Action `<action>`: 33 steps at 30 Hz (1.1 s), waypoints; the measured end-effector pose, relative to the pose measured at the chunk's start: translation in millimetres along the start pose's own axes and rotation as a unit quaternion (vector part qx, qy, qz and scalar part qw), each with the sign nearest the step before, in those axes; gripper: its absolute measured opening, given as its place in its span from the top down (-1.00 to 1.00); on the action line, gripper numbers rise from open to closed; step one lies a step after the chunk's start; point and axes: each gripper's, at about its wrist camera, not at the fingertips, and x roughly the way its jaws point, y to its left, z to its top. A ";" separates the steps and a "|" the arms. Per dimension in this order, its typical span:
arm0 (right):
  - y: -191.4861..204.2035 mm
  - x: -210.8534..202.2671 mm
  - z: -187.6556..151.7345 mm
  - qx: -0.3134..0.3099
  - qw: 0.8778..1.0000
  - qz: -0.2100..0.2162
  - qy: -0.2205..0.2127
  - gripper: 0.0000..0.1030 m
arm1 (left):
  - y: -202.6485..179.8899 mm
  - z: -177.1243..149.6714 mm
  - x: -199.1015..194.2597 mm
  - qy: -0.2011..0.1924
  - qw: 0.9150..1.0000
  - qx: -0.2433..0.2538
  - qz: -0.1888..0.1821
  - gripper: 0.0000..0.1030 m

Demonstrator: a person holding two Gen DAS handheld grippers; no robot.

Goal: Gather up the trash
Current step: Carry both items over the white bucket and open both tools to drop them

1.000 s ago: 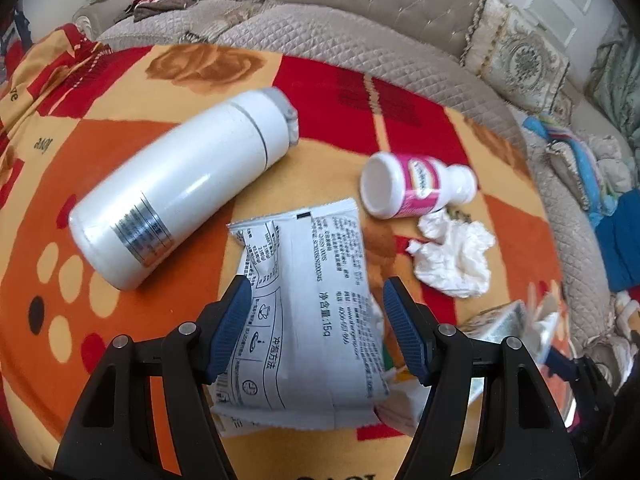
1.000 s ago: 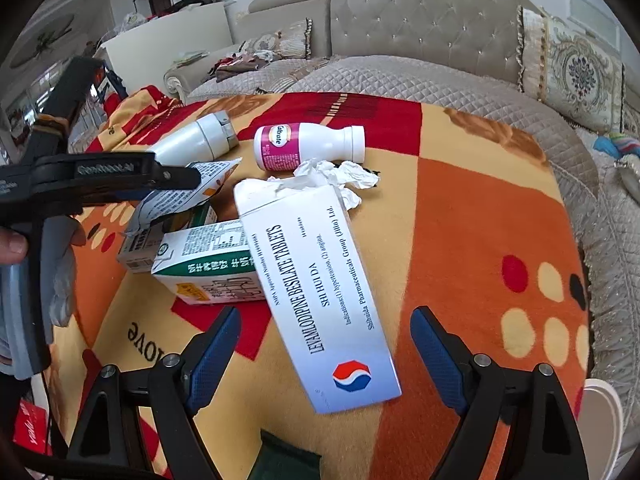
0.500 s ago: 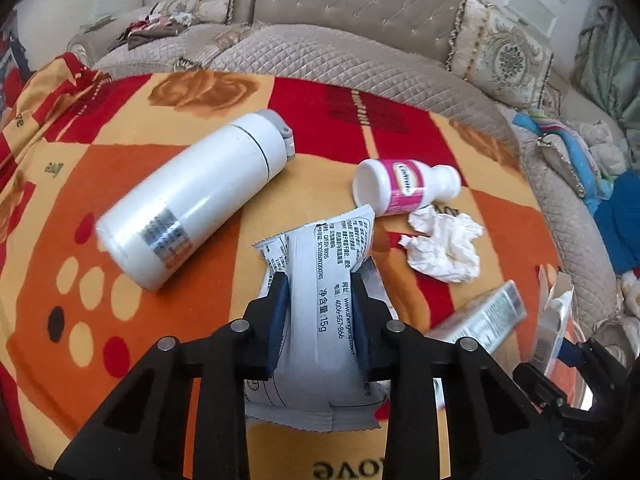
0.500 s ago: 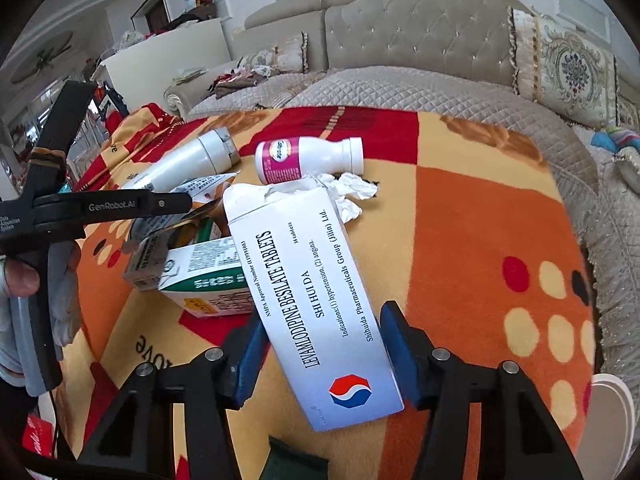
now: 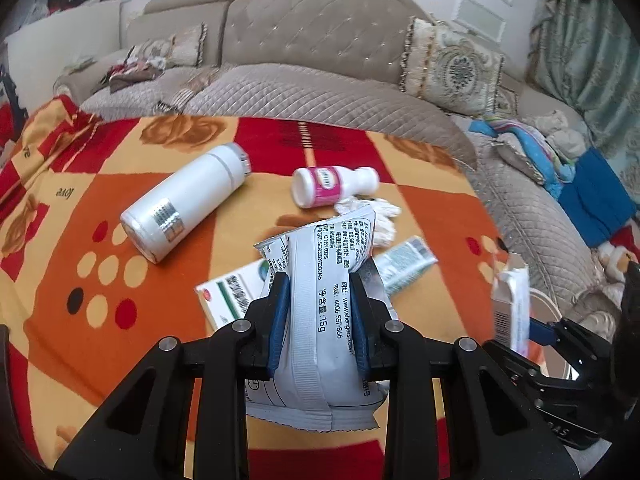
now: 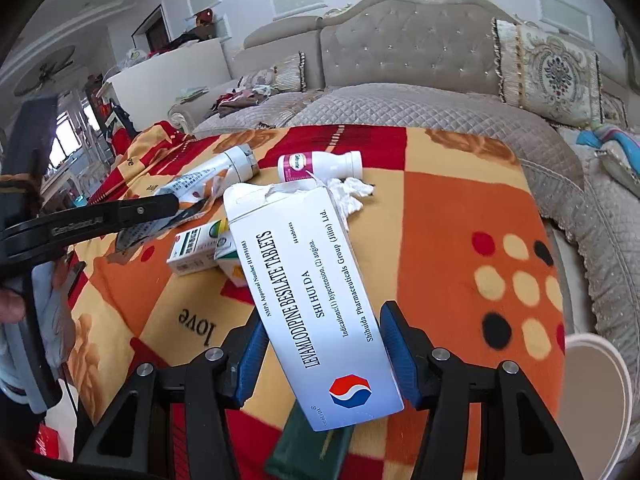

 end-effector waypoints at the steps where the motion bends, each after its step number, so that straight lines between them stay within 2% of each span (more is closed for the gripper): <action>1: -1.6 -2.7 -2.6 0.002 1.000 -0.002 -0.001 -0.05 | -4.8 -2.2 -2.9 -0.002 1.000 0.004 -0.003 0.49; 18: -23.0 -39.6 -28.0 0.050 0.998 -0.024 -0.017 -0.05 | -62.9 -37.1 -25.8 -0.020 0.998 0.059 -0.009 0.49; 33: -50.4 -72.1 -47.4 0.082 0.995 -0.051 -0.029 -0.05 | -118.9 -50.2 -30.8 -0.022 0.994 0.101 -0.042 0.49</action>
